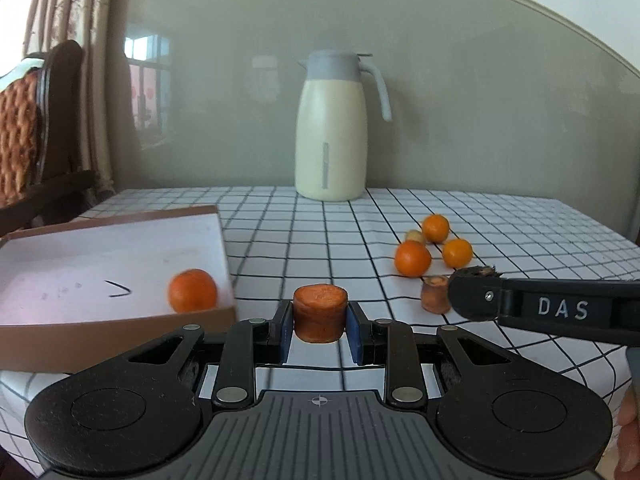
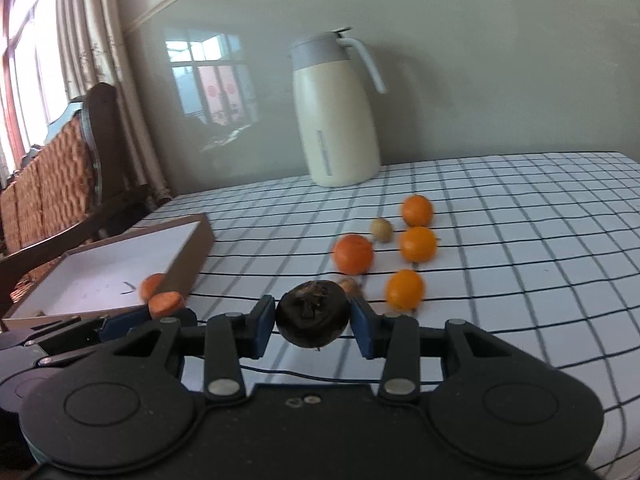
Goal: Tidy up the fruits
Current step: 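Carry the carrot slice and mangosteen in both tools over the white tray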
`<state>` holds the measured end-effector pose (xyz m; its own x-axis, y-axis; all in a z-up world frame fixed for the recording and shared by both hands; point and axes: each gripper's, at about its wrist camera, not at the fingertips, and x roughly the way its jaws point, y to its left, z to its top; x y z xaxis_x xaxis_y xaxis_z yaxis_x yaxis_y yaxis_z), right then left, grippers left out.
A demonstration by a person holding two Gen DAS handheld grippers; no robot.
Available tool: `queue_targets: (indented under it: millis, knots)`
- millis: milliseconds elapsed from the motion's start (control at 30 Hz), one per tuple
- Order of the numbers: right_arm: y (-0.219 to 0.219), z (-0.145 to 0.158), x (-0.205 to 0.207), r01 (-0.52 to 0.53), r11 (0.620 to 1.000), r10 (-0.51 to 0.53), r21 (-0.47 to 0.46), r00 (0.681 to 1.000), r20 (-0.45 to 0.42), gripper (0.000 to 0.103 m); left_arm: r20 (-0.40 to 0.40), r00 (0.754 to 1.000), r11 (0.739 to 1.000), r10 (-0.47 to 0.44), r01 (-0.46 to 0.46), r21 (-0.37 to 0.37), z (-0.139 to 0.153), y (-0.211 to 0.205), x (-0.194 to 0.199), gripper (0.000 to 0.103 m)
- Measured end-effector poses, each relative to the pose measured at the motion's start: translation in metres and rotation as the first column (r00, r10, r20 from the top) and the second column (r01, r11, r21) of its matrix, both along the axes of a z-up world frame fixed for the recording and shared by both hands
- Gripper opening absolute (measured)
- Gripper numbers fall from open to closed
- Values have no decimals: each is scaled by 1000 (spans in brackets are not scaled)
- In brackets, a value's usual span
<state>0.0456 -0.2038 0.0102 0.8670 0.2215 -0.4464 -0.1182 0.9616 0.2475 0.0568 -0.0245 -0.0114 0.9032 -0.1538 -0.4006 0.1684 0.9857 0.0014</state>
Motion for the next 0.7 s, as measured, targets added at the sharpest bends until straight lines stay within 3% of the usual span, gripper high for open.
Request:
queue_targets:
  millis: [333,700]
  knots:
    - [43,7,7,-122,992,119,44,991,59,32,39,998,998,56,-55,-22,13,43,-16,28]
    - [94,12,18,-230,971,223,58,969,111,32,53,980,980,194,-191,-52,16,98,-15,28]
